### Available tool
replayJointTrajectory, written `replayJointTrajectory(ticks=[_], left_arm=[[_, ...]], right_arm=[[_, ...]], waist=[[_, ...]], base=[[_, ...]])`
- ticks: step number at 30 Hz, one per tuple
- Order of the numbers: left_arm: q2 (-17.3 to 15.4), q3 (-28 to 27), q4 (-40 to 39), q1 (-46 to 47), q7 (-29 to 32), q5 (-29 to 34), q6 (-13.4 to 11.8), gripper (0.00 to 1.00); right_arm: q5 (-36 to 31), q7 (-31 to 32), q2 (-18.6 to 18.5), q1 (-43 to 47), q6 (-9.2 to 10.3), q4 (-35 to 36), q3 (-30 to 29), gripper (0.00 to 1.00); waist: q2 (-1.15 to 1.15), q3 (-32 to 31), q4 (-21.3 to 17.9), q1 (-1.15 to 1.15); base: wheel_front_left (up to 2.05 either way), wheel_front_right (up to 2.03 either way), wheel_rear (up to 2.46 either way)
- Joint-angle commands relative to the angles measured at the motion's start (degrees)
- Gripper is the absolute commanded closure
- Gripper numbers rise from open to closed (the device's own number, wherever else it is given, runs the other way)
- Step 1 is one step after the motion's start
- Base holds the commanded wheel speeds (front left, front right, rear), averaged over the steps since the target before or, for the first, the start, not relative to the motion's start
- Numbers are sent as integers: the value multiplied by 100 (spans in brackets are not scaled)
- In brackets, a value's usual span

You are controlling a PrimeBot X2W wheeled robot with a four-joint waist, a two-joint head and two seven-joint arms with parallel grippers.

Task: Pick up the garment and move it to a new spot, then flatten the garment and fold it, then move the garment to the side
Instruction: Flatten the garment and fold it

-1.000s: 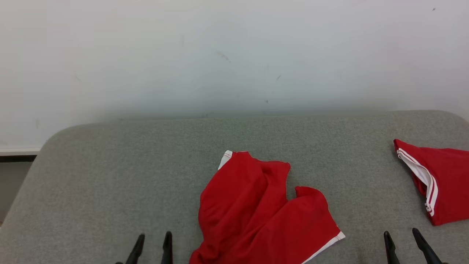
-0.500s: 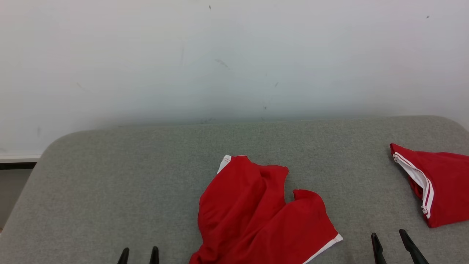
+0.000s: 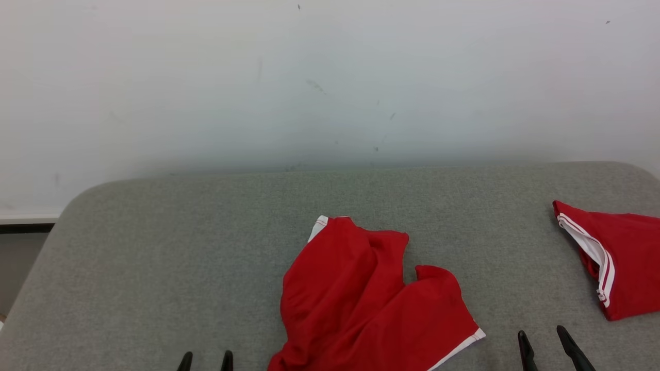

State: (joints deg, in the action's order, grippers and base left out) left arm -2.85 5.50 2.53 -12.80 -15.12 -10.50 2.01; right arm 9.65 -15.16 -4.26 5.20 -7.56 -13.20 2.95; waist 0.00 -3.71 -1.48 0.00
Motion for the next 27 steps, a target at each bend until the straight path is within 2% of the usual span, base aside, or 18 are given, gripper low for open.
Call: replayJointTrajectory(ticks=[1, 9, 14, 16, 22, 27], left_arm=[[-13, 12, 20, 34, 0, 9, 36, 0], [-15, 49, 226, 46, 1, 193, 251, 0], [-279, 228, 475, 16, 9, 232, 438, 0], [-400, 348, 500, 35, 235, 115, 479, 0], [-840, 754, 217, 73, 1383, -224, 539, 0], [-1199, 1278, -95, 125, 2043, -775, 547, 0]], right_arm=[[34, 7, -61, -28, 17, -20, -17, 0], [155, 7, -216, -100, 17, 72, 46, 0], [399, 7, -535, -190, 17, 47, 263, 0], [546, 117, -753, -275, 17, -26, 412, 0], [981, 1010, -1251, -590, 17, -117, 963, 0], [1207, 1618, -1375, -980, 17, -486, 1543, 0]], waist=[[0, 5, 5, 0], [0, -14, 8, 0], [0, -28, 0, 0], [0, -24, 14, 0], [0, 93, 84, 0], [0, 240, 159, 0]], base=[[0, 0, 0], [0, 0, 0], [0, 0, 0], [0, 0, 0], [0, 0, 0], [0, 0, 0]])
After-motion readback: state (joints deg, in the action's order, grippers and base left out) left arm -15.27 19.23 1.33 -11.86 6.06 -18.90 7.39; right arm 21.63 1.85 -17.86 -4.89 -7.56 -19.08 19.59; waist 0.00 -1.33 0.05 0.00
